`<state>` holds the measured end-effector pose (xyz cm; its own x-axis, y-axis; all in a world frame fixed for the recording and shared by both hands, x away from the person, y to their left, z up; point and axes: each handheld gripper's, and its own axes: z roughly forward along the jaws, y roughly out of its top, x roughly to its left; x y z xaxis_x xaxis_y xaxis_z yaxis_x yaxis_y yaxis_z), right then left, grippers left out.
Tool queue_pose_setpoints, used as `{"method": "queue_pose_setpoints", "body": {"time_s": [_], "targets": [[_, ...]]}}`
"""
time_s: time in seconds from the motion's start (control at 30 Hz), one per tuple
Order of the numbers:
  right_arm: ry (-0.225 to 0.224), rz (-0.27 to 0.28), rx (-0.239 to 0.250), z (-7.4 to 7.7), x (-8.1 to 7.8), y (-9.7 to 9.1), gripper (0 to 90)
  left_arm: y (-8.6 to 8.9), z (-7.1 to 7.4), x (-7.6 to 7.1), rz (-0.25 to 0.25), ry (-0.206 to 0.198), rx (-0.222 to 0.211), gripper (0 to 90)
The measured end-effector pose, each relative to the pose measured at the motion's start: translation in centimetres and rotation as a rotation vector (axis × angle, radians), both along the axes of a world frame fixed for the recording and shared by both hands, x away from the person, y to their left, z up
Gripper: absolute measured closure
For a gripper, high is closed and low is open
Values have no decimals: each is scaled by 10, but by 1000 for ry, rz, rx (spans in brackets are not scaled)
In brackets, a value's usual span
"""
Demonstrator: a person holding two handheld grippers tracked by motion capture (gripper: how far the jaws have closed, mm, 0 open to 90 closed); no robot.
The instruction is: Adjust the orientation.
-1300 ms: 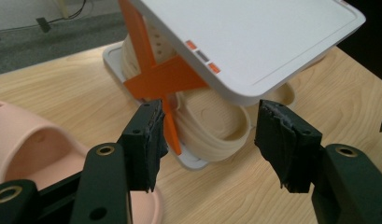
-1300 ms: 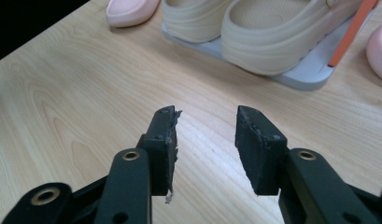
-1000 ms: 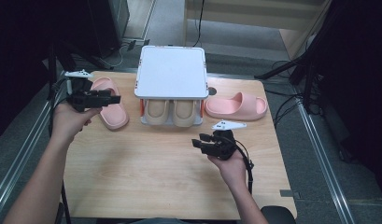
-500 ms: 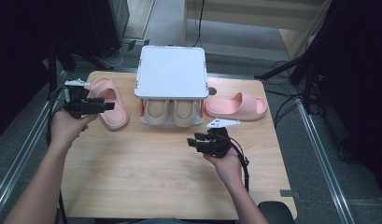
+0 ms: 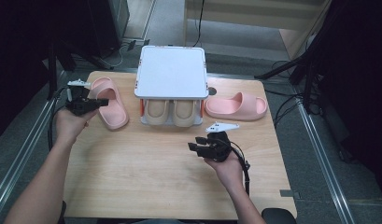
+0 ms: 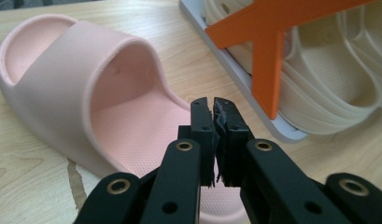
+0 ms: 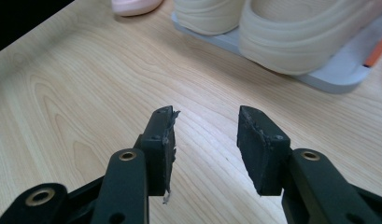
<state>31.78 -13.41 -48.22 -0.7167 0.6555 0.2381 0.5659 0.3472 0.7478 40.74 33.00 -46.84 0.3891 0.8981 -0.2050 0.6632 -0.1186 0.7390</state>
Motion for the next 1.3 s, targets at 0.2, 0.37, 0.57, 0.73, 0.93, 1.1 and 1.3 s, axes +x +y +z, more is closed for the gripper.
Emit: {"method": "queue_pose_setpoints", "body": {"time_s": [0.2,0.37,0.57,0.73,0.93,1.1,1.3], "targets": [[3,-42,16,0,-7,-12,573,4,-16,15,28,39,5,882],[3,-62,10,-1,-11,-18,572,6,-30,25,49,81,22,878],[6,-77,3,-3,-13,-21,569,7,-44,32,54,117,17,857],[11,-74,0,-3,-13,-20,572,10,-43,30,60,116,30,856],[16,-58,-9,-6,-12,-16,572,14,-44,28,73,117,18,840],[23,-55,-12,-7,-11,-15,572,17,-44,26,78,113,18,854],[27,-42,-13,-8,-8,-10,572,26,-44,22,85,113,19,861]]}}
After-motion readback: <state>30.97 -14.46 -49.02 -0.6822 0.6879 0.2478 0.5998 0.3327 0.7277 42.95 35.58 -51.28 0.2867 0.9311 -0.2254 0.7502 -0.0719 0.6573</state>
